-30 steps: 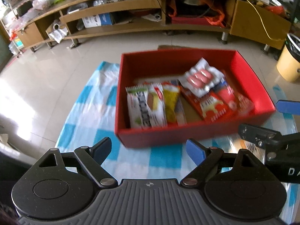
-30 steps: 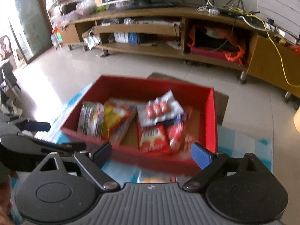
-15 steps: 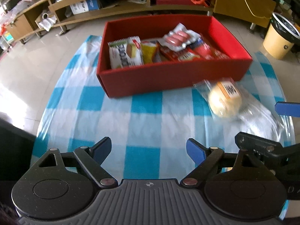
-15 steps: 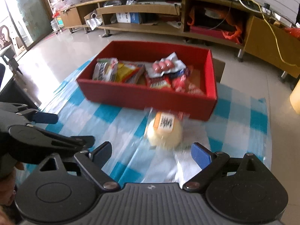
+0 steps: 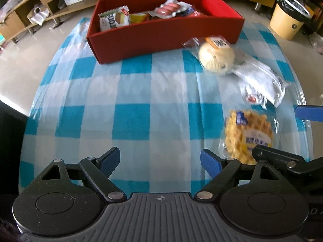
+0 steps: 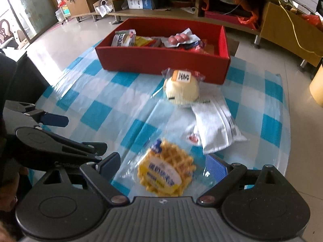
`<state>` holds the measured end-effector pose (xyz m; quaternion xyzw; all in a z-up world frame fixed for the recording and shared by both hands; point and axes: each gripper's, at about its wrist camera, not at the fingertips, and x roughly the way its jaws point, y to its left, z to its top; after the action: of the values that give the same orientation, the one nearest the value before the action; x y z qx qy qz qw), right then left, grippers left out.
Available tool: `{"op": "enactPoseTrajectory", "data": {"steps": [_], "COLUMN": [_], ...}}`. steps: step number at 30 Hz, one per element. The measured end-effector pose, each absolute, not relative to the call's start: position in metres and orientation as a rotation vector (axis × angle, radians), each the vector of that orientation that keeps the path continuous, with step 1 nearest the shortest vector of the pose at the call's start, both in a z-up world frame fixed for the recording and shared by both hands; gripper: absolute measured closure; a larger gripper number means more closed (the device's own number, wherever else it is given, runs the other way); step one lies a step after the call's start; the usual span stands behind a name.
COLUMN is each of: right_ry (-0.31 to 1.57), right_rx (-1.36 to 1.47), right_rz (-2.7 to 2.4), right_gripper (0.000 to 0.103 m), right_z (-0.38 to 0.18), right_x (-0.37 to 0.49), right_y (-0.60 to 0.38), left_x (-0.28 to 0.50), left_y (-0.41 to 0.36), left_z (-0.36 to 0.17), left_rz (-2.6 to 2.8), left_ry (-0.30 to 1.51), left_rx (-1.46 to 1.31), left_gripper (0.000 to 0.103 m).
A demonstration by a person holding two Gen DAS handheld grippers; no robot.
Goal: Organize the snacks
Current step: 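Withdraw both open tools from the red box toward the waffle pack, then move the open left tool over the yellow waffle pack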
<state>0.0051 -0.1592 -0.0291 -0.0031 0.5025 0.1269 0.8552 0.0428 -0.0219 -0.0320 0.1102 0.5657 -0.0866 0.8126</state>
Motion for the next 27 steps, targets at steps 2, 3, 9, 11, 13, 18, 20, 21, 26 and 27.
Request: {"op": "enactPoseTrajectory", "data": {"steps": [2,3,9,11,13,18,20,21,26,27], "right_ry": [1.064,1.068,1.083,1.083,1.085,1.086,1.089,1.09,1.09,1.092], "right_rx": [-0.015,-0.02,-0.039,-0.039,-0.04,-0.044,-0.043,-0.044,-0.049,-0.048], "right_rz": [0.269,0.271,0.287,0.292,0.295,0.297,0.297,0.295,0.283,0.285], "right_gripper": [0.014,0.014,0.014,0.014,0.014,0.014,0.014,0.014,0.014,0.014], "right_z": [-0.032,-0.033,-0.037,-0.037,-0.037,-0.038,-0.039,-0.039,-0.04,-0.04], "right_x": [0.0,-0.002,-0.007,-0.006,-0.006,-0.007,-0.007,-0.008,-0.012,-0.012], "right_y": [-0.159,-0.158,-0.155,-0.154,-0.153,-0.154,-0.155,-0.155,-0.16,-0.161], "left_x": [0.038,0.036,0.029,0.029,0.029,0.029,0.028,0.028,0.027,0.027], "left_y": [-0.022,-0.022,-0.021,-0.02,-0.02,-0.021,-0.023,-0.025,-0.033,-0.035], "left_z": [-0.035,-0.036,-0.04,-0.04,-0.04,-0.04,-0.041,-0.041,-0.042,-0.042], "left_rz": [-0.184,-0.185,-0.177,-0.174,-0.173,-0.182,-0.189,-0.193,-0.209,-0.211], "left_ry": [1.215,1.219,1.223,1.218,1.218,1.214,1.212,1.211,1.209,1.209], "left_rx": [0.245,0.249,0.267,0.271,0.274,0.284,0.293,0.3,0.316,0.318], "left_gripper": [0.012,0.012,0.013,0.013,0.013,0.013,0.013,0.013,0.014,0.014]}}
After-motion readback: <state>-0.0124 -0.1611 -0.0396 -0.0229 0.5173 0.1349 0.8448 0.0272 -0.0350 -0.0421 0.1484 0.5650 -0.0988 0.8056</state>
